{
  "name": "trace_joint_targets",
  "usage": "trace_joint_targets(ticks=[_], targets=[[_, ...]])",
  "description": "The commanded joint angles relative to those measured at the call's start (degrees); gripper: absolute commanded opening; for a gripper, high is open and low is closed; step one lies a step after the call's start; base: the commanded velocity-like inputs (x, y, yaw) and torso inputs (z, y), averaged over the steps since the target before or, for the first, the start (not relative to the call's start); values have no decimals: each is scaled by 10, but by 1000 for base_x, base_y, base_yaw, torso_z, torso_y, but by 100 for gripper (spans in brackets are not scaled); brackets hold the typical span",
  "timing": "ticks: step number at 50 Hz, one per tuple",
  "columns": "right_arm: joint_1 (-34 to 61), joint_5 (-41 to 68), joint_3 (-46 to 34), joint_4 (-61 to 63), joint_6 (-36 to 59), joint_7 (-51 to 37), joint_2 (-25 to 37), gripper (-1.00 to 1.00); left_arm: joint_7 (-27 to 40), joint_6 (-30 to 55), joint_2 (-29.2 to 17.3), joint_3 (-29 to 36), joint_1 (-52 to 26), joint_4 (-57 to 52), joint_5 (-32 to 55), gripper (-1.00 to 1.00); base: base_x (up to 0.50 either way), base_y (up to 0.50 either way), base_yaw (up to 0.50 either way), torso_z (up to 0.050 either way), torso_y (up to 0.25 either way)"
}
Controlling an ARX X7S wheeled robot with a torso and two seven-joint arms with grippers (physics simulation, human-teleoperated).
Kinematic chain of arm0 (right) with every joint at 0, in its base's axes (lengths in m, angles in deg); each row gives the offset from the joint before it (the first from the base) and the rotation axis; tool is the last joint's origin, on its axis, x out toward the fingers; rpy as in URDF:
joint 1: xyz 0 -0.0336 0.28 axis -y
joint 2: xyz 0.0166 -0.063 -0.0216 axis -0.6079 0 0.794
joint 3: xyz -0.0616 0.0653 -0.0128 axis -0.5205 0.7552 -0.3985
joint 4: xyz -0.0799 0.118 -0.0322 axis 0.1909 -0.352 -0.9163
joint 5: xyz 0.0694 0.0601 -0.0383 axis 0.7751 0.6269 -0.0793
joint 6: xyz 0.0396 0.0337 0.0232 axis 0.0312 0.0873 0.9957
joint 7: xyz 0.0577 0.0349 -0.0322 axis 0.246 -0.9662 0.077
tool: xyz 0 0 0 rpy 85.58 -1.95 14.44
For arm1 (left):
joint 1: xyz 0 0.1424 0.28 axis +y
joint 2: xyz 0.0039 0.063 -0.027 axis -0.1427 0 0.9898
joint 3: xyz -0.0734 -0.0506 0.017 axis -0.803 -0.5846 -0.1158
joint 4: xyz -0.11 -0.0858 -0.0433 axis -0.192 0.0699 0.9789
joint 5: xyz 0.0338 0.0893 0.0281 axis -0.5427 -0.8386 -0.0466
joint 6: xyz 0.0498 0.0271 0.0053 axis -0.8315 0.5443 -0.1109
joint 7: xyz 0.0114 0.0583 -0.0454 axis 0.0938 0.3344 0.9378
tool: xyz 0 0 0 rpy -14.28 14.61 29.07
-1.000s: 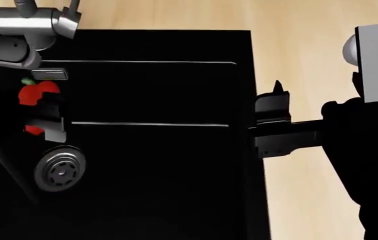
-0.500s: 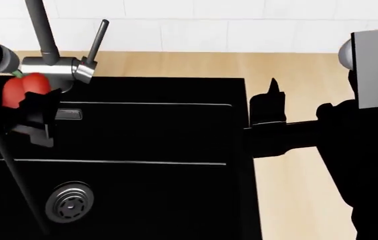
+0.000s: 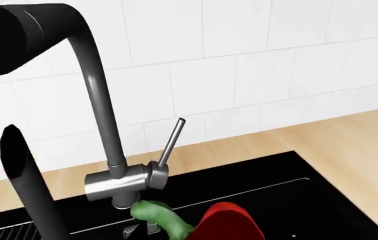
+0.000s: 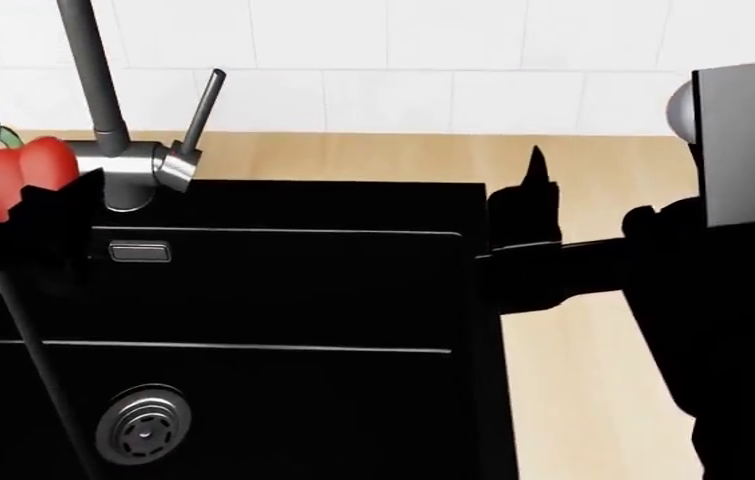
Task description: Pick the eggplants and mangos from the sink and place them in one bowl. Place the bell pepper in the other bowl. Then turn off the sink faucet.
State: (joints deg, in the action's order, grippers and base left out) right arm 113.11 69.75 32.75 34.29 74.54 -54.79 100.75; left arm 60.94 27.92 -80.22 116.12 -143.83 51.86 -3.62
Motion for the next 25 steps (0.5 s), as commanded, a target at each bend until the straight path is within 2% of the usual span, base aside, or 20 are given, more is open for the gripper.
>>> trace_joint_targets(ticks=[1, 3, 4, 25], targets=[[-13, -24, 4, 6, -8, 14, -4, 100, 9, -17, -16, -23, 10, -32, 15, -100, 0, 0, 0, 0, 0], [-17, -25, 7, 9, -13, 15, -3, 100, 20, -17, -20, -37, 9, -25, 49, -100, 0, 0, 0, 0, 0], [-18, -26, 7, 11, -14, 15, -2, 100, 15, -15, -26, -30, 4, -36, 24, -100, 0, 0, 0, 0, 0], [-27, -34, 8, 20, -19, 9, 1, 100, 16, -30, -51, -49, 26, -49, 33, -100, -258, 347, 0, 0, 0]])
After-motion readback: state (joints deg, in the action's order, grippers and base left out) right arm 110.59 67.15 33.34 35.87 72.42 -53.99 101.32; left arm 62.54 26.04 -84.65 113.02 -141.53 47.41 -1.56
